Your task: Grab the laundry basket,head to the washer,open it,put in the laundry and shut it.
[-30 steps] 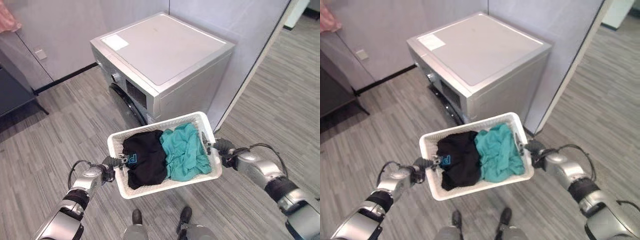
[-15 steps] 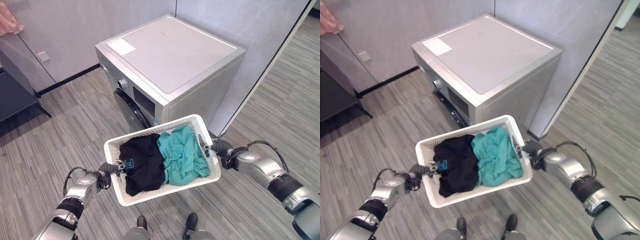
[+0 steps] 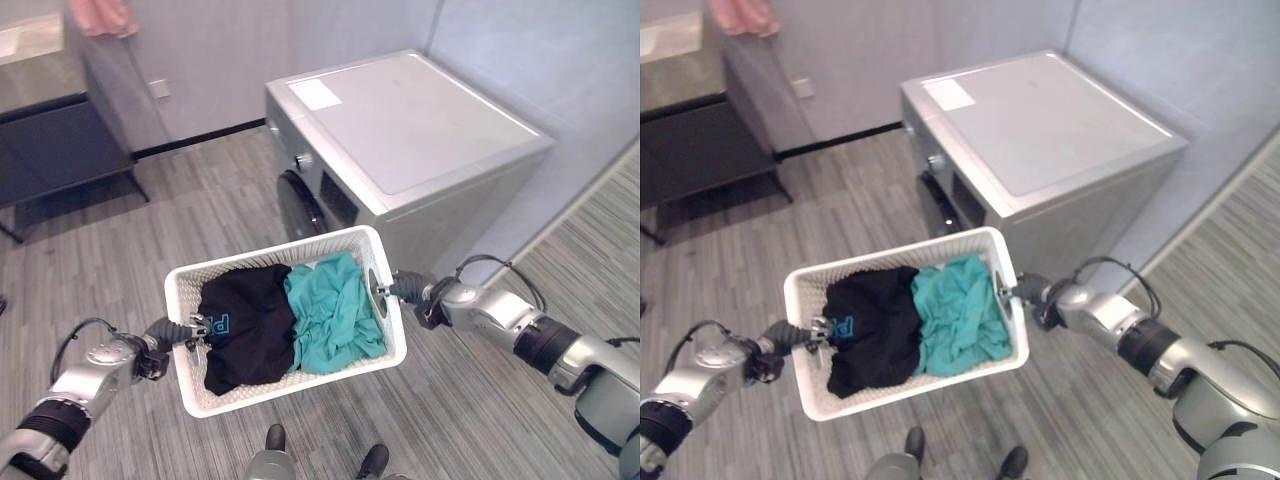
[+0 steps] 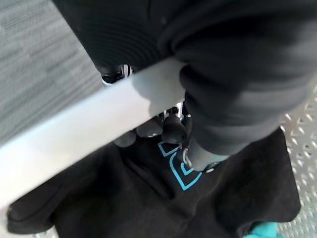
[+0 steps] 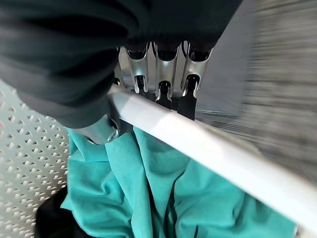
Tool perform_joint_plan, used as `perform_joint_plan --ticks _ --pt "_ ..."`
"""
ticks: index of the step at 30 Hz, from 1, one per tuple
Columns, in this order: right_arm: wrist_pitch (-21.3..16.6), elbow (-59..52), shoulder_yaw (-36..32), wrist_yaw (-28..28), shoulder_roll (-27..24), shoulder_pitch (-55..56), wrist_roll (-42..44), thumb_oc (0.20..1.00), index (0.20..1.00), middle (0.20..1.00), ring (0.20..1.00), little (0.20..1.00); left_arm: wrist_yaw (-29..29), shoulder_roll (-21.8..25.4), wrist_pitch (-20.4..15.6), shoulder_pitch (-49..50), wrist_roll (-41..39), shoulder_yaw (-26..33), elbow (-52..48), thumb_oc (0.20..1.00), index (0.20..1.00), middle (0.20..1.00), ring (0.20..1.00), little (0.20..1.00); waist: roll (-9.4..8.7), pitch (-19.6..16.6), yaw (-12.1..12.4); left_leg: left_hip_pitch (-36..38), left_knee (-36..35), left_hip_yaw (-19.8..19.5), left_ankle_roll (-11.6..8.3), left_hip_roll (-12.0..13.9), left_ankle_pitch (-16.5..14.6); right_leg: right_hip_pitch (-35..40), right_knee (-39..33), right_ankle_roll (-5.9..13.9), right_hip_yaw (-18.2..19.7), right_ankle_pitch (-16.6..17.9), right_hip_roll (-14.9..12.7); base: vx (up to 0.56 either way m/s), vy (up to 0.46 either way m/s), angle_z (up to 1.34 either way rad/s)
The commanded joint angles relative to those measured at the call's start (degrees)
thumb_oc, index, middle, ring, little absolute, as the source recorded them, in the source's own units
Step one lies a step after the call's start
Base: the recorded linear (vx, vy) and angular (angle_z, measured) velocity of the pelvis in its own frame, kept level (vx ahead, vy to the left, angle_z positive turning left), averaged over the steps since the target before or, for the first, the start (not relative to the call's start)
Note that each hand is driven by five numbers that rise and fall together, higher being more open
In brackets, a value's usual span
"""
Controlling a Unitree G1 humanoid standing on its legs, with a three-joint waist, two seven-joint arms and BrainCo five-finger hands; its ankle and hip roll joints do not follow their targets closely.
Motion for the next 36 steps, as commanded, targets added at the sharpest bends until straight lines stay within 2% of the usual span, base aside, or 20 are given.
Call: perform_joint_plan --ticks 1,7,9,11,12,16,21,22,23,27,29,30,33,34,36 --pt "-8.9 -10.3 4.3 20.0 4.7 -14.3 2.7 0.2 0.2 0.2 0.2 0.2 2.0 14.4 -4.8 -4.3 8.0 -5.0 0.4 0.2 0.2 0.2 0.2 0.2 -2.26 -5.4 1.0 -3.1 0.1 -1.1 -0.18 -2.4 0.2 6.4 5.0 6.37 0.3 -8.9 -4.6 0.08 -0.067 0.42" --pt "-10.9 -0.2 1.5 15.7 7.3 -19.7 2.5 0.2 0.2 0.2 0.2 0.2 3.0 19.6 -5.0 -9.1 3.9 -6.3 -1.5 0.2 0.2 0.2 0.2 0.2 -3.25 -6.0 3.4 -4.7 0.1 -3.9 0.0 -3.3 0.5 7.1 4.2 6.64 -1.9 -8.7 -4.5 0.03 -0.018 0.37" --pt "-11.2 1.3 0.7 15.1 7.4 -19.9 2.9 0.2 0.2 0.2 0.2 0.2 3.4 19.6 -5.2 -10.8 3.5 -7.0 -1.0 0.2 0.2 0.2 0.2 0.2 -3.41 -6.0 3.6 -4.8 0.1 -4.0 0.03 -3.3 0.4 7.1 4.1 6.67 -2.0 -8.7 -4.5 0.04 0.0 0.12" --pt "-11.7 6.5 -0.9 13.5 7.1 -22.9 3.4 0.2 0.2 0.2 0.2 0.2 4.8 18.4 -5.7 -18.5 0.8 -10.3 1.9 0.2 0.2 0.2 0.2 0.2 -3.99 -6.3 3.9 -5.1 0.0 -4.3 0.24 -3.7 0.3 7.1 4.1 6.83 -2.1 -8.6 -4.5 0.06 0.0 0.03" --pt "-11.7 6.6 -1.0 13.6 7.0 -22.9 3.4 0.2 0.2 0.2 0.2 0.2 4.8 18.3 -5.7 -19.2 0.7 -10.8 2.1 0.2 0.2 0.2 0.2 0.2 -4.05 -6.2 4.0 -5.1 0.1 -4.3 0.24 -3.7 0.3 7.1 4.1 6.84 -2.1 -8.6 -4.5 0.06 0.02 -0.05" --pt "-11.5 14.6 -1.4 12.2 5.1 -29.1 4.5 0.2 0.2 0.2 0.2 0.2 6.6 13.7 -6.0 -33.3 -2.8 -17.9 9.5 0.2 0.2 0.2 0.2 0.2 -5.04 -6.3 3.5 -5.0 0.0 -3.9 0.56 -4.0 -0.2 6.9 4.0 7.19 -1.6 -8.1 -4.6 0.06 0.024 -0.01" --pt "-10.8 23.8 -1.7 11.4 4.3 -35.6 5.0 0.2 0.2 0.2 0.2 0.2 7.6 9.2 -6.2 -46.0 -5.2 -23.4 16.2 0.2 0.2 0.2 0.2 0.2 -5.83 -6.7 2.0 -4.4 0.1 -2.2 1.2 -4.1 -1.4 6.3 4.6 7.67 0.7 -7.3 -5.1 0.07 0.047 -0.13" --pt "-10.7 25.4 -1.9 11.4 4.2 -36.6 5.0 0.2 0.2 0.2 0.2 0.2 7.6 8.1 -6.4 -48.4 -5.5 -24.6 17.2 0.2 0.2 0.2 0.2 0.2 -5.9 -6.6 1.9 -4.8 0.1 -1.7 1.89 -4.4 -0.6 5.7 4.7 7.47 0.3 -6.0 -5.5 0.08 0.112 -0.35" --pt "-10.5 28.0 -2.3 11.3 4.2 -38.2 4.9 0.2 0.2 0.2 0.2 0.2 7.9 6.2 -6.7 -52.3 -6.0 -25.8 19.9 0.2 0.2 0.2 0.2 0.2 -6.29 -6.9 1.3 -4.5 0.3 -1.1 2.24 -4.8 -1.3 5.6 5.0 7.88 1.2 -5.4 -5.8 0.08 0.117 -0.37" --pt "-10.4 32.3 -3.6 10.8 4.6 -40.1 5.5 0.2 0.2 0.2 0.2 0.2 8.2 3.0 -6.8 -56.5 -6.5 -27.0 23.9 0.2 0.2 0.2 0.2 0.2 -6.77 -7.0 0.8 -3.9 1.2 -0.5 2.95 -5.5 -2.5 6.0 5.4 8.39 2.2 -4.1 -6.5 0.1 0.067 -0.17" --pt "-9.8 35.8 -4.9 10.4 5.1 -41.0 5.1 0.2 0.2 0.2 0.2 0.2 8.6 0.7 -6.9 -59.3 -6.8 -27.2 26.3 0.2 0.2 0.2 0.2 0.2 -7.08 -6.9 0.2 -4.1 3.9 0.1 3.96 -6.8 -4.6 5.9 6.9 8.85 3.7 -2.5 -7.8 0.11 0.093 -0.08" --pt "-9.8 35.9 -4.9 10.4 5.1 -41.0 5.1 0.2 0.2 0.2 0.2 0.2 8.6 0.7 -6.9 -59.3 -6.8 -27.2 26.3 0.2 0.2 0.2 0.2 0.2 -7.11 -6.9 0.3 -4.2 4.0 0.1 3.98 -6.8 -4.7 5.8 7.0 8.87 3.7 -2.6 -7.8 0.14 0.161 -0.16" --pt "-9.6 37.8 -6.3 10.2 5.5 -41.3 4.4 0.2 0.2 0.2 0.2 0.2 9.0 -2.1 -7.2 -61.2 -6.9 -26.9 28.3 0.2 0.2 0.2 0.2 0.2 -6.56 -6.4 -0.6 -4.9 8.2 0.4 5.4 -8.6 -7.6 4.5 11.9 9.06 6.6 -0.9 -9.8 0.12 0.194 -0.1" --pt "-9.1 39.3 -6.9 10.3 5.6 -41.3 3.5 0.2 0.2 0.2 0.2 0.2 9.2 -4.5 -7.1 -62.1 -6.9 -26.9 29.5 0.2 0.2 0.2 0.2 0.2 -5.36 -5.9 -1.8 -4.7 9.1 -0.2 6.35 -9.4 -8.4 1.9 17.5 8.98 9.4 -0.1 -10.2 0.11 0.254 -0.06" --pt "-8.8 39.9 -7.4 10.2 5.7 -41.0 3.4 0.2 0.2 0.2 0.2 0.2 9.6 -6.0 -7.1 -63.1 -7.1 -26.2 30.9 0.2 0.2 0.2 0.2 0.2 -4.03 -5.1 -3.1 -3.7 9.0 -0.7 6.9 -9.3 -8.7 -1.6 23.5 8.42 12.1 -1.2 -9.3 0.09 0.21 0.12"
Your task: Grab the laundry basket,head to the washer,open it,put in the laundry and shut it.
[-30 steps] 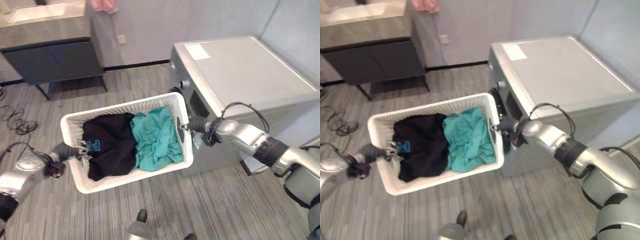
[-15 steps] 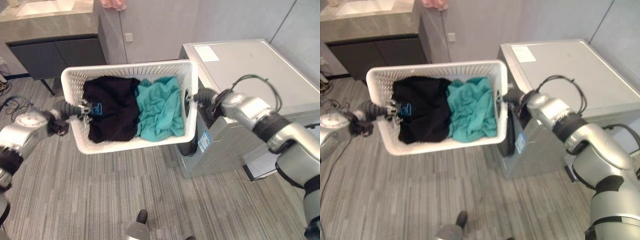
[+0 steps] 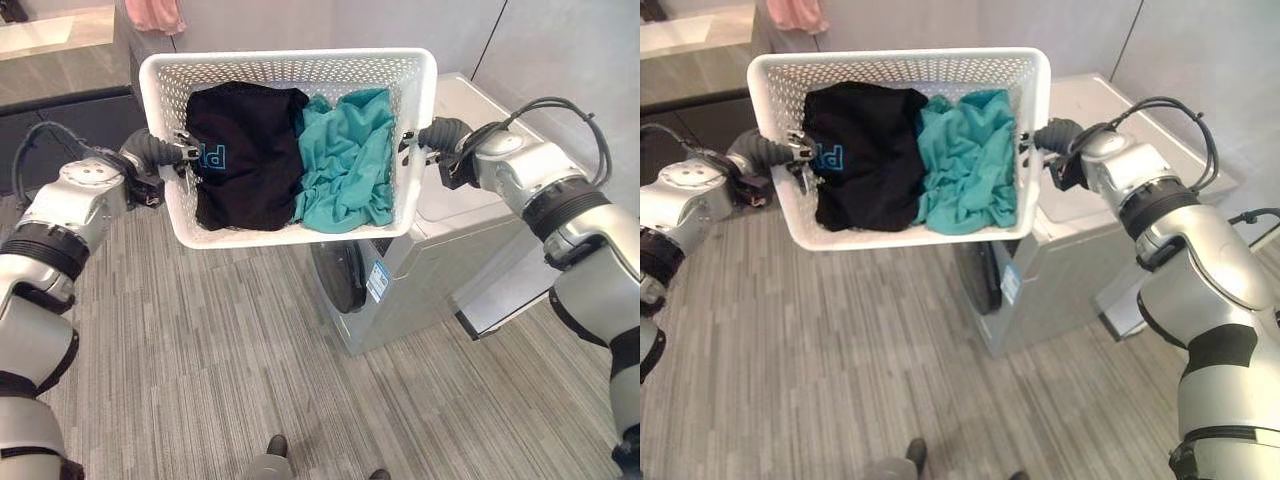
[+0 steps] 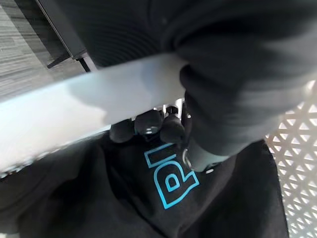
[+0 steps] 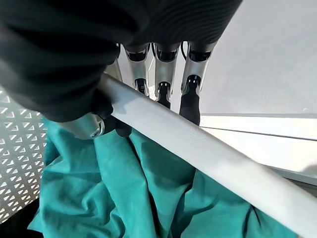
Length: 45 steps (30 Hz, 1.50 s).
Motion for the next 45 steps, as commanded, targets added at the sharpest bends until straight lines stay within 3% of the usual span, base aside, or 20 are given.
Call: perform_joint_plan --ticks 1,2,3,4,7,9,12,18,22,24,25,26,28,29,31,34,45 --pt "-5.4 1.2 -6.1 2.2 -2.1 -10.3 3.9 0.2 0.2 0.2 0.2 0.2 2.9 0.1 -5.2 -7.6 1.5 -2.1 5.9 0.2 0.2 0.2 0.2 0.2 0.13 -0.3 -1.2 1.7 0.7 -0.7 1.79 -2.8 -2.2 3.0 13.1 5.17 9.4 1.1 1.1 0.17 0.141 0.2" --pt "-4.7 0.6 -6.2 1.6 -2.3 -10.1 4.8 0.2 0.2 0.2 0.2 0.2 2.3 -2.0 -4.3 -8.6 1.5 -1.0 7.6 0.2 0.2 0.2 0.2 0.2 1.35 0.7 -3.7 3.9 -0.4 -1.3 1.34 -2.6 -2.3 -3.0 11.2 2.52 10.9 -5.4 5.9 0.18 0.05 0.04" --pt "-4.8 0.8 -6.3 1.3 -2.4 -10.2 4.9 0.2 0.2 0.2 0.2 0.2 2.5 -2.0 -4.3 -8.6 1.6 -0.7 7.7 0.2 0.2 0.2 0.2 0.2 1.51 0.9 -3.8 4.6 -0.7 -1.1 1.08 -2.4 -2.6 -2.3 9.3 2.2 9.0 -4.9 5.0 0.32 -0.112 0.08" --pt "-4.7 3.0 -6.3 1.2 -2.4 -10.4 5.0 0.2 0.2 0.2 0.2 0.2 2.7 -2.4 -4.4 -9.2 1.9 -1.0 9.0 0.2 0.2 0.2 0.2 0.2 1.42 1.5 -4.3 6.7 -1.0 -0.9 0.08 -2.0 -3.8 -4.5 0.8 2.38 7.6 -2.2 3.7 0.3 -0.206 -0.01" --pt "-4.5 5.8 -7.4 0.8 -3.2 -11.6 5.2 0.2 0.2 0.2 0.2 0.2 2.8 -3.7 -5.3 -10.3 1.6 0.0 10.8 0.2 0.2 0.2 0.2 0.2 1.23 2.8 -6.6 10.2 -0.6 -1.5 -1.53 -0.5 -5.7 -8.3 -5.3 5.2 12.8 3.5 0.9 0.3 -0.212 0.09" --pt "-3.5 6.1 -7.7 0.8 -3.7 -11.4 5.0 0.2 0.2 0.2 0.2 0.2 2.3 -4.5 -4.4 -9.7 2.8 0.7 12.7 0.2 0.2 0.2 0.2 0.2 -0.25 1.6 -7.5 12.3 -0.8 -2.0 -2.05 -0.6 -6.3 -6.4 -5.2 4.24 15.1 3.7 2.7 0.26 -0.208 0.44" --pt "-3.1 5.6 -6.8 1.8 -4.3 -10.9 4.4 0.2 0.2 0.2 0.2 0.2 2.0 -5.7 -4.4 -7.7 2.7 1.4 11.6 0.2 0.2 0.2 0.2 0.2 0.08 -0.1 -8.9 13.1 0.3 -3.2 -2.92 0.2 -6.8 -4.5 -5.9 3.16 13.1 3.3 4.2 0.26 -0.214 0.6" --pt "-3.3 4.9 -5.1 1.4 -4.7 -10.7 3.8 0.2 0.2 0.2 0.2 0.2 2.2 -6.3 -3.7 -6.3 3.3 1.5 12.5 0.2 0.2 0.2 0.2 0.2 1.21 -1.5 -9.7 12.3 5.4 -3.7 -5.79 2.4 -1.7 0.4 -9.1 0.25 10.7 0.1 8.2 0.17 -0.173 0.48" --pt "-4.0 1.1 -3.5 1.2 -4.0 -10.7 4.0 0.2 0.2 0.2 0.2 0.2 2.3 -5.8 -4.0 -6.2 3.2 1.7 12.5 0.2 0.2 0.2 0.2 0.2 0.2 -0.5 -9.0 7.2 18.4 -5.2 -7.62 1.2 3.0 4.3 -10.7 -1.96 11.2 -2.0 9.3 0.1 -0.123 -0.03" --pt "-4.3 0.6 -3.2 1.1 -4.1 -10.7 4.4 0.2 0.2 0.2 0.2 0.2 2.6 -5.9 -4.4 -6.6 2.6 1.5 12.3 0.2 0.2 0.2 0.2 0.2 -0.1 -0.1 -9.1 5.8 18.7 -4.0 -7.52 1.7 2.9 4.9 -10.7 -2.05 10.9 -2.5 9.2 0.06 -0.029 -0.15" --pt "-4.0 0.6 -2.8 1.2 -4.7 -11.1 4.4 0.2 0.2 0.2 0.2 0.2 2.6 -6.1 -4.0 -6.7 2.6 1.4 12.3 0.2 0.2 0.2 0.2 0.2 -0.28 0.0 -8.9 4.7 15.0 -2.1 -6.9 2.9 1.9 5.6 -10.8 -1.78 10.6 -3.1 9.1 0.14 0.057 0.12" --pt "-4.1 0.8 -2.0 1.0 -6.5 -12.6 4.4 0.2 0.2 0.2 0.2 0.2 2.7 -6.9 -3.9 -7.9 2.5 0.2 12.2 0.2 0.2 0.2 0.2 0.2 -0.52 0.3 -8.5 2.2 4.9 0.9 -6.41 5.8 1.2 6.9 -10.9 -0.49 10.0 -3.5 8.4 0.18 0.088 0.43" --pt "-4.6 1.6 -1.2 0.9 -8.1 -12.5 3.5 0.2 0.2 0.2 0.2 0.2 4.3 -7.3 -5.2 -9.1 1.8 -0.7 12.7 0.2 0.2 0.2 0.2 0.2 -0.23 0.3 -7.8 -0.9 0.2 -0.3 -7.25 8.1 6.4 8.1 -10.6 0.55 10.1 -4.0 7.6 0.19 0.119 0.45" --pt "-3.9 2.8 -1.2 1.1 -7.1 -13.0 3.0 0.2 0.2 0.2 0.2 0.2 3.5 -7.4 -4.3 -9.4 2.4 -1.3 14.8 0.2 0.2 0.2 0.2 0.2 0.0 0.3 -7.6 0.4 2.2 -1.1 -7.1 7.1 3.8 8.3 -9.5 0.19 11.1 -4.6 7.0 0.18 0.142 0.1" --pt "-4.6 2.4 -2.3 1.3 -6.0 -13.5 4.1 0.2 0.2 0.2 0.2 0.2 3.2 -8.5 -4.5 -9.6 2.5 -1.6 14.7 0.2 0.2 0.2 0.2 0.2 0.57 0.0 -7.7 1.5 0.2 -1.9 -6.19 5.5 3.2 8.0 -9.3 0.93 11.8 -2.9 6.1 0.18 0.216 -0.82" --pt "-3.8 5.9 -3.5 1.7 -6.4 -13.2 2.5 0.2 0.2 0.2 0.2 0.2 2.8 -8.3 -4.7 -10.2 3.2 -1.2 15.1 0.2 0.2 0.2 0.2 0.2 0.78 -1.9 -7.4 5.1 -4.9 0.6 -4.16 3.1 1.9 8.1 -10.3 2.95 13.2 -0.9 3.7 0.18 0.233 -0.86" --pt "-2.2 10.2 -4.8 2.6 -7.5 -13.6 0.4 0.2 0.2 0.2 0.2 0.2 1.8 -9.7 -4.0 -12.9 4.6 -0.7 17.3 0.2 0.2 0.2 0.2 0.2 1.51 -3.1 -9.4 8.7 -6.3 5.2 -3.29 2.4 0.4 6.8 -10.9 4.22 15.4 0.1 3.0 0.07 0.047 -0.25"
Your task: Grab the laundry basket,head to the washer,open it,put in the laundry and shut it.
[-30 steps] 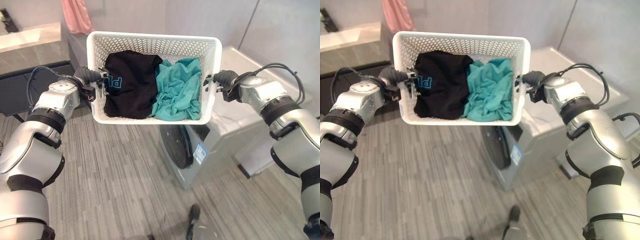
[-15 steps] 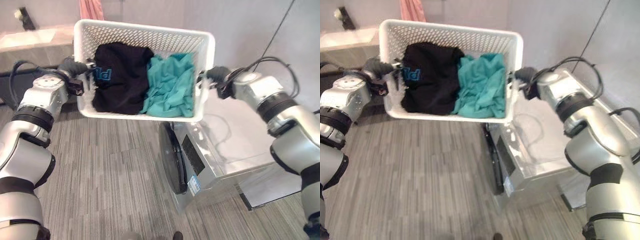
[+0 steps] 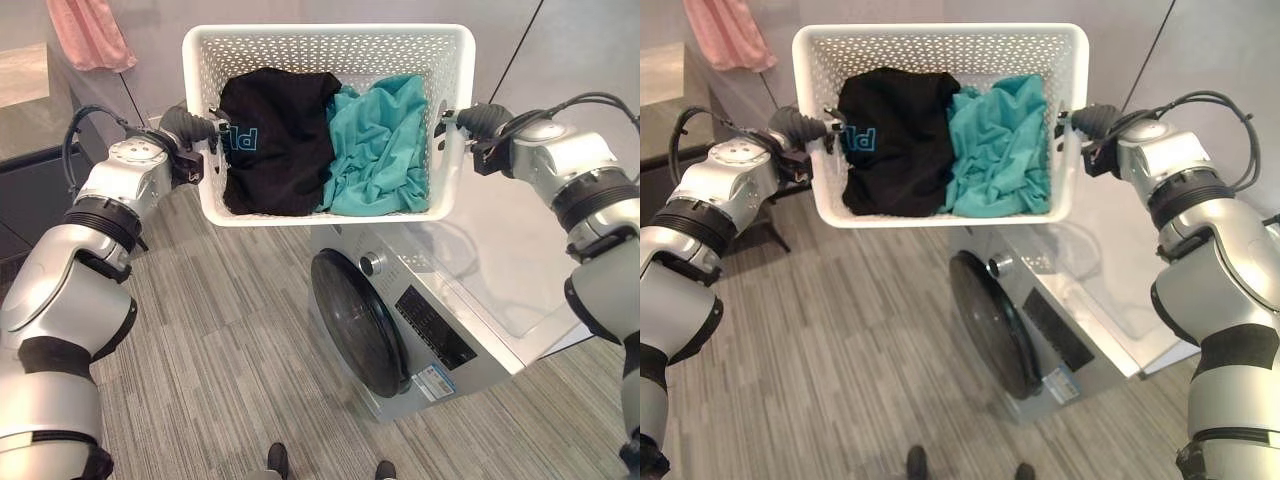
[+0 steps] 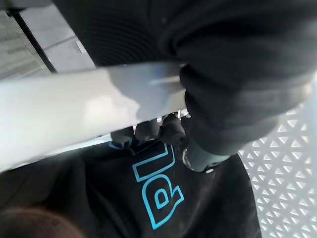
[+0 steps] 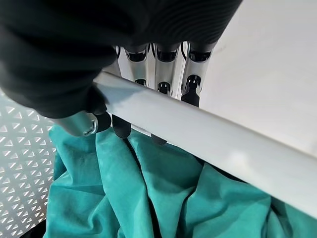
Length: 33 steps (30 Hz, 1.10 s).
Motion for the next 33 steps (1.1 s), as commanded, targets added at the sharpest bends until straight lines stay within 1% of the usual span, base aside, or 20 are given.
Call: perform_joint_plan --ticks 1,2,4,8,9,10,12,13,17,18,20,23,24,25,26,30,32,33 --pt "-3.5 6.3 -1.0 2.0 -4.6 -11.8 1.5 0.2 0.2 0.2 0.2 0.2 -0.1 0.0 -2.3 -4.8 3.8 -1.5 6.5 0.2 0.2 0.2 0.2 0.2 2.23 -3.8 0.7 3.1 2.3 0.2 -3.09 2.7 -5.7 -0.9 1.7 1.27 0.6 -3.3 1.7 0.08 -0.068 -0.3" --pt "-2.7 7.6 -0.5 2.5 -5.4 -11.7 -0.2 0.2 0.2 0.2 0.2 0.2 -0.4 -1.2 -1.9 -5.7 4.8 -1.7 7.7 0.2 0.2 0.2 0.2 0.2 2.8 -3.7 -0.3 3.5 2.5 0.8 -3.31 2.9 -6.1 -1.0 0.7 1.26 1.1 -3.2 2.0 0.06 -0.065 -0.27" --pt "-2.3 7.7 -0.1 2.9 -5.3 -11.7 -1.3 0.2 0.2 0.2 0.2 0.2 -0.6 -1.9 -1.9 -6.4 5.2 -1.9 8.3 0.2 0.2 0.2 0.2 0.2 3.36 -3.5 -1.2 3.6 2.7 1.4 -3.39 3.0 -6.2 -1.5 0.4 1.2 1.9 -3.0 2.1 0.04 -0.06 -0.2" --pt "-1.7 7.9 0.7 3.7 -4.8 -11.0 -3.6 0.2 0.2 0.2 0.2 0.2 -0.7 -3.3 -1.8 -6.3 6.0 -1.4 9.5 0.2 0.2 0.2 0.2 0.2 4.26 -3.2 -2.7 4.0 2.4 3.2 -3.56 3.3 -6.3 -2.8 0.0 1.16 3.8 -2.5 2.6 0.03 -0.023 -0.39" --pt "-1.7 7.9 0.7 3.7 -4.8 -11.0 -3.6 0.2 0.2 0.2 0.2 0.2 -0.7 -3.3 -1.8 -6.3 6.0 -1.4 9.5 0.2 0.2 0.2 0.2 0.2 4.28 -3.2 -2.6 4.0 2.4 3.3 -3.57 3.3 -6.3 -2.9 0.0 1.15 3.9 -2.5 2.6 0.02 -0.007 -0.37" --pt "-1.6 7.5 1.3 4.4 -4.7 -10.6 -5.4 0.2 0.2 0.2 0.2 0.2 -0.6 -3.7 -1.8 -6.5 6.5 -1.0 10.1 0.2 0.2 0.2 0.2 0.2 4.77 -2.9 -3.7 4.0 2.4 4.2 -3.6 3.4 -6.3 -3.9 -0.1 1.24 5.0 -2.2 2.8 0.01 0.001 -0.32" --pt "-1.5 7.3 1.5 4.5 -4.6 -10.5 -5.6 0.2 0.2 0.2 0.2 0.2 -0.6 -3.8 -1.7 -6.5 6.8 -0.8 10.6 0.2 0.2 0.2 0.2 0.2 4.96 -2.8 -4.0 4.1 2.4 4.9 -3.61 3.4 -6.4 -4.3 -0.1 1.26 5.7 -2.0 2.8 0.01 -0.002 -0.4" --pt "-1.3 6.1 1.6 4.9 -4.3 -10.2 -5.4 0.2 0.2 0.2 0.2 0.2 -0.6 -4.1 -1.8 -6.6 7.4 -0.2 11.3 0.2 0.2 0.2 0.2 0.2 5.19 -2.4 -5.0 4.3 2.5 6.1 -3.63 3.4 -6.6 -5.1 -0.1 1.32 6.9 -1.7 3.0 0.02 -0.003 -0.55" --pt "-1.0 2.8 2.3 5.7 -4.1 -9.2 -5.9 0.2 0.2 0.2 0.2 0.2 -0.8 -3.9 -1.2 -6.6 8.9 0.2 13.0 0.2 0.2 0.2 0.2 0.2 5.66 -1.9 -6.7 4.7 2.3 7.9 -3.6 3.4 -6.8 -6.4 -0.1 1.42 8.8 -1.2 3.3 0.03 0.011 -0.51" --pt "-0.9 1.6 2.7 6.0 -3.8 -8.7 -6.6 0.2 0.2 0.2 0.2 0.2 -0.8 -3.7 -1.1 -6.7 9.6 0.4 13.8 0.2 0.2 0.2 0.2 0.2 5.79 -1.5 -7.7 5.0 2.3 9.0 -3.48 3.3 -7.1 -7.1 0.0 1.55 9.9 -0.9 3.5 0.03 0.031 -0.31" --pt "-0.9 0.1 2.5 6.2 -2.8 -7.8 -6.9 0.2 0.2 0.2 0.2 0.2 -0.7 -3.3 -1.0 -6.4 9.9 1.2 14.6 0.2 0.2 0.2 0.2 0.2 5.9 -1.2 -8.3 5.4 2.2 10.6 -3.3 3.2 -7.4 -7.9 0.0 1.69 11.3 -0.5 3.7 0.03 0.04 -0.39" --pt "-1.1 -1.1 2.5 6.4 -0.8 -7.0 -7.8 0.2 0.2 0.2 0.2 0.2 -0.3 -2.8 -0.7 -6.7 11.2 1.5 15.8 0.2 0.2 0.2 0.2 0.2 5.87 -1.0 -8.6 5.6 1.9 11.5 -3.21 3.1 -7.4 -8.6 0.0 1.83 12.2 -0.1 3.9 0.04 0.016 -0.39" --pt "-1.0 -0.1 2.4 6.1 1.2 -7.0 -8.8 1.0 1.0 1.0 1.0 1.0 0.4 -2.6 -0.3 -7.5 12.6 1.3 17.2 0.771 0.771 0.771 0.771 0.771 5.65 -0.7 -8.5 5.6 1.9 11.9 -3.22 3.1 -7.4 -9.0 -0.1 1.9 12.4 0.1 3.9 0.04 -0.003 -0.06" --pt "-0.8 0.8 2.3 6.1 2.1 -7.1 -9.1 1.0 1.0 1.0 1.0 1.0 0.5 -2.5 -0.1 -8.1 14.2 0.8 18.0 1.0 1.0 1.0 1.0 1.0 5.56 -0.7 -8.4 5.5 1.9 11.9 -3.23 3.1 -7.4 -9.1 -0.1 1.87 12.5 0.2 4.0 0.03 -0.011 -0.04" --pt "-0.9 2.1 2.3 6.1 3.5 -7.7 -9.8 1.0 1.0 1.0 1.0 1.0 0.8 -2.4 0.0 -8.7 14.9 0.7 18.6 1.0 1.0 1.0 1.0 1.0 5.33 -0.7 -8.2 5.5 1.9 11.9 -3.22 3.2 -7.4 -9.0 -0.1 1.9 12.4 0.1 4.0 0.01 -0.01 -0.03" --pt "-1.0 5.1 2.3 5.7 5.5 -8.8 -10.8 1.0 1.0 1.0 1.0 1.0 1.2 -2.5 0.2 -9.7 17.3 -0.4 19.7 1.0 1.0 1.0 1.0 1.0 5.1 -0.8 -7.8 5.7 1.8 11.7 -3.2 3.3 -7.4 -8.8 -0.1 1.88 12.0 0.0 4.0 0.0 0.0 0.0" --pt "-1.1 8.2 2.4 5.9 6.9 -9.8 -12.3 1.0 1.0 1.0 1.0 1.0 1.4 -2.3 0.5 -10.7 21.0 -1.8 21.2 1.0 1.0 1.0 1.0 1.0 4.86 -1.1 -7.3 5.6 1.6 11.3 -3.19 3.4 -7.3 -8.6 -0.1 1.78 11.7 -0.1 4.0 0.0 0.0 0.0" --pt "-1.1 9.3 2.3 5.6 7.4 -10.2 -13.0 1.0 1.0 1.0 1.0 1.0 1.6 -2.7 0.7 -10.9 21.4 -2.0 21.4 1.0 1.0 1.0 1.0 1.0 4.79 -1.2 -7.2 5.5 1.6 11.1 -3.19 3.4 -7.3 -8.7 -0.1 1.77 11.5 -0.2 4.0 0.0 0.0 0.0"
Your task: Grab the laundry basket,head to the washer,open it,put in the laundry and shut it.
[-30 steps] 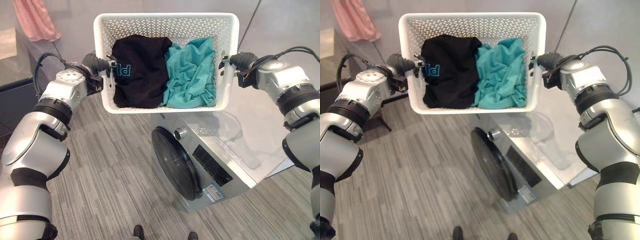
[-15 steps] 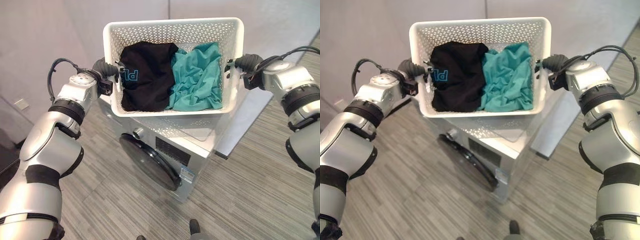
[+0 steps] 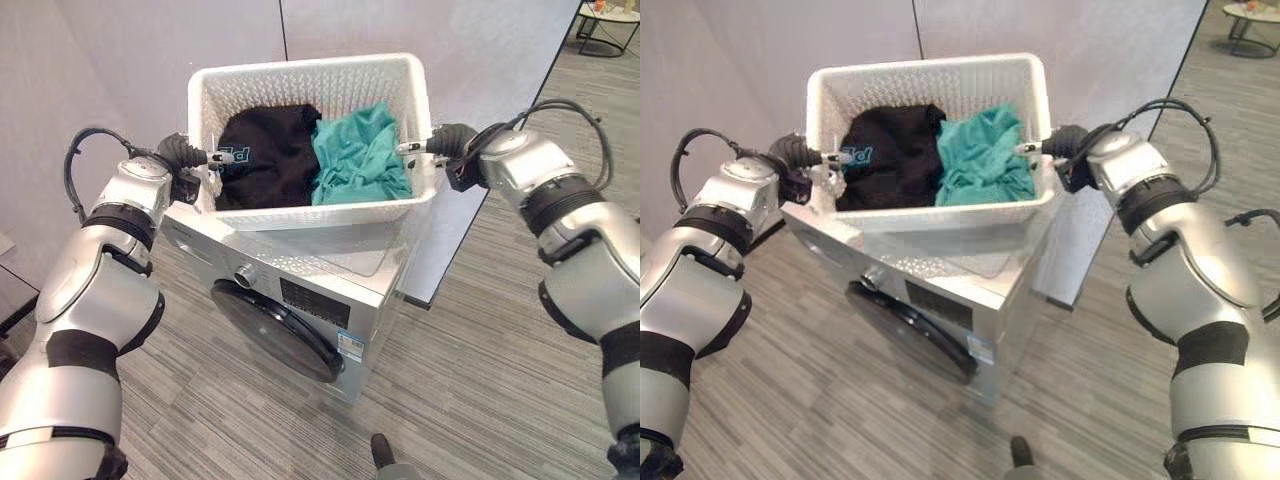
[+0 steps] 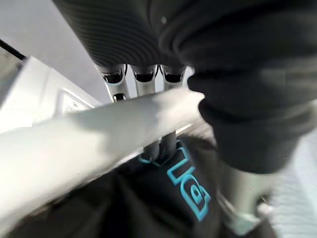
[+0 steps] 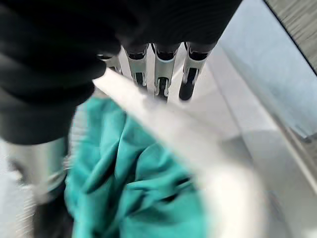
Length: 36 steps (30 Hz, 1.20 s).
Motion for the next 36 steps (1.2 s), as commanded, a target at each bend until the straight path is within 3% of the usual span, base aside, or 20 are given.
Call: perform_joint_plan --ticks 1,7,9,15,18,22,27,31,36 --pt "-2.5 8.4 1.2 0.3 1.5 -11.3 -2.5 1.0 1.0 1.0 1.0 1.0 1.3 2.6 -1.7 -10.2 4.9 -3.9 4.9 1.0 1.0 1.0 1.0 1.0 -0.73 3.3 2.9 5.0 1.7 -3.1 -0.47 -1.5 -6.2 1.5 -0.1 3.25 -3.7 -2.6 -1.7 -0.01 -0.021 0.07" --pt "-3.4 11.9 1.5 -1.6 3.4 -13.0 -4.8 1.0 1.0 1.0 1.0 1.0 3.2 0.5 -2.0 -11.4 9.1 -5.2 5.8 1.0 1.0 1.0 1.0 1.0 -0.67 3.7 3.1 3.7 0.8 -4.0 -0.75 -1.4 -5.3 0.2 -0.1 3.24 -4.2 -2.1 -1.8 -0.02 -0.008 0.07" --pt "-5.3 8.4 2.8 -2.6 2.1 -13.5 -8.2 1.0 1.0 1.0 1.0 1.0 5.4 0.3 -3.6 -11.2 13.3 -5.8 4.5 1.0 1.0 1.0 1.0 1.0 -0.66 3.6 2.6 3.8 0.7 -4.3 -0.79 -1.3 -5.3 0.4 -0.1 3.19 -4.4 -2.3 -1.7 0.0 0.0 0.0" --pt "-8.9 -11.8 0.8 -5.0 -9.5 -7.9 -9.6 1.0 1.0 1.0 1.0 1.0 7.8 4.2 -7.2 -6.1 15.4 -2.3 -2.2 1.0 1.0 1.0 1.0 1.0 -0.63 3.5 1.4 4.9 0.9 -4.5 -0.85 -0.9 -5.8 2.0 -0.1 3.06 -4.7 -3.3 -1.4 0.01 -0.008 0.03" --pt "-9.5 -17.6 -1.0 -5.6 -12.1 -5.6 -10.5 1.0 1.0 1.0 1.0 1.0 8.0 5.0 -7.4 -4.9 16.6 -1.7 -2.9 1.0 1.0 1.0 1.0 1.0 -0.51 3.5 1.1 5.4 0.9 -4.1 -0.83 -0.9 -6.0 2.4 -0.1 3.06 -4.8 -3.5 -1.3 0.0 0.0 0.0" --pt "-12.4 -39.7 -11.4 -5.6 -18.7 10.4 -7.1 1.0 1.0 1.0 1.0 1.0 8.0 5.3 -8.4 0.2 16.3 3.1 -4.6 1.0 1.0 1.0 1.0 1.0 -0.27 3.8 -0.5 6.4 0.6 -3.4 -0.68 -0.9 -6.2 3.0 -0.1 3.1 -4.6 -3.8 -0.9 -0.02 0.004 -0.03" --pt "-13.2 -55.9 -16.7 -2.0 -24.3 23.0 -5.8 1.0 1.0 1.0 1.0 1.0 7.5 3.4 -8.8 1.9 17.0 5.6 -4.5 1.0 1.0 1.0 1.0 1.0 -0.22 4.6 -1.6 6.2 0.3 -3.2 -0.55 -0.8 -6.0 2.4 0.2 3.2 -4.6 -3.7 -1.1 -0.03 0.001 -0.04" --pt "-12.9 -65.1 -22.3 0.3 -29.2 32.5 -6.9 1.0 1.0 1.0 1.0 1.0 7.7 1.6 -9.1 3.4 17.7 7.4 -5.3 1.0 1.0 1.0 1.0 1.0 -0.25 4.5 -1.6 6.5 0.3 -3.6 -0.46 -0.8 -6.2 3.0 0.1 3.27 -5.1 -4.1 -1.1 0.0 0.0 0.0" --pt "-13.4 -66.3 -26.1 0.0 -31.7 37.0 -8.7 1.0 1.0 1.0 1.0 1.0 8.4 -0.3 -9.6 4.2 18.0 8.6 -5.9 1.0 1.0 1.0 1.0 1.0 -0.15 4.6 -1.7 6.5 0.3 -3.9 -0.51 -0.9 -6.1 3.4 0.0 3.35 -5.7 -4.3 -1.3 0.0 -0.005 0.05"
